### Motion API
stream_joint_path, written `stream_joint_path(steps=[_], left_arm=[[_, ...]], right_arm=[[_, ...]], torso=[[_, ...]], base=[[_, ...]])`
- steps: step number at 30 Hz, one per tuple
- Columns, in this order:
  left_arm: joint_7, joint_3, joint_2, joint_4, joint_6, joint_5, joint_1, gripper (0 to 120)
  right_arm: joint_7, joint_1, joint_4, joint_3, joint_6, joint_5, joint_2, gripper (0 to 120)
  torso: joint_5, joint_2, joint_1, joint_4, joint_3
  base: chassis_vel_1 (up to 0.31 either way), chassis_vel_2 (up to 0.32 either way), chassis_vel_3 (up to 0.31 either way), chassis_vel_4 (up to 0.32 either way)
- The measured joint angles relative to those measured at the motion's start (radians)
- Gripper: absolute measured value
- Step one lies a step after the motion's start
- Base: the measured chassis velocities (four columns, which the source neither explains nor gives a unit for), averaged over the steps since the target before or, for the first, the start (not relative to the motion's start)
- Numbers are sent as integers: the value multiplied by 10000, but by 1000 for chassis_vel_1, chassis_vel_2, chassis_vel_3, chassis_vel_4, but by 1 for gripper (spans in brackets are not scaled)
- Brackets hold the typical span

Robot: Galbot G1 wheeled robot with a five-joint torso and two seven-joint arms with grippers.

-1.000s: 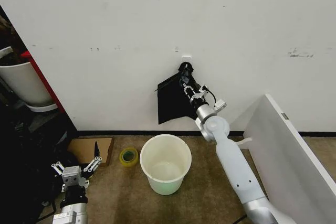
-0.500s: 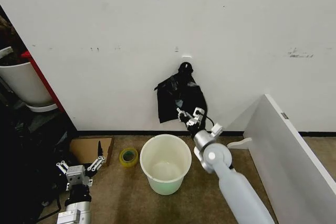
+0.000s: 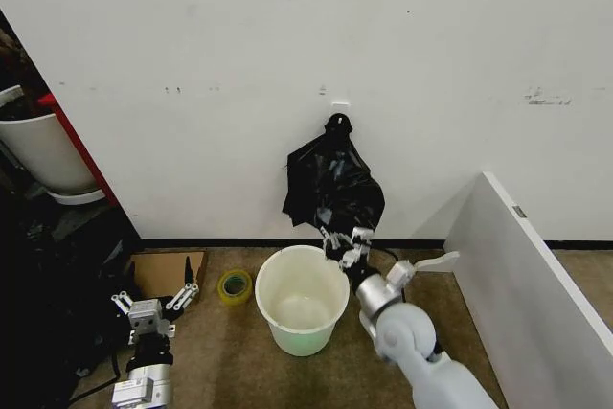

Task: Place the garbage bag over the trash bin.

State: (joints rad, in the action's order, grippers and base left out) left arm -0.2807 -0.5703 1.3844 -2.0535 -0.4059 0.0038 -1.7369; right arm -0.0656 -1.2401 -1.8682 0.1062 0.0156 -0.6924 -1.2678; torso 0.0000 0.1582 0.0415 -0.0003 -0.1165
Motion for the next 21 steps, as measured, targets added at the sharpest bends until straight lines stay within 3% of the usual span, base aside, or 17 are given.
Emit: stream_joint_path(steps=[21], left_arm=[[-13, 97, 33, 239, 28, -143, 225, 100]], right_arm=[[145, -1934, -421, -756, -2171, 3733, 489, 0]], torso=[[0, 0, 0, 1, -1]], base=[[0, 0, 0, 0]])
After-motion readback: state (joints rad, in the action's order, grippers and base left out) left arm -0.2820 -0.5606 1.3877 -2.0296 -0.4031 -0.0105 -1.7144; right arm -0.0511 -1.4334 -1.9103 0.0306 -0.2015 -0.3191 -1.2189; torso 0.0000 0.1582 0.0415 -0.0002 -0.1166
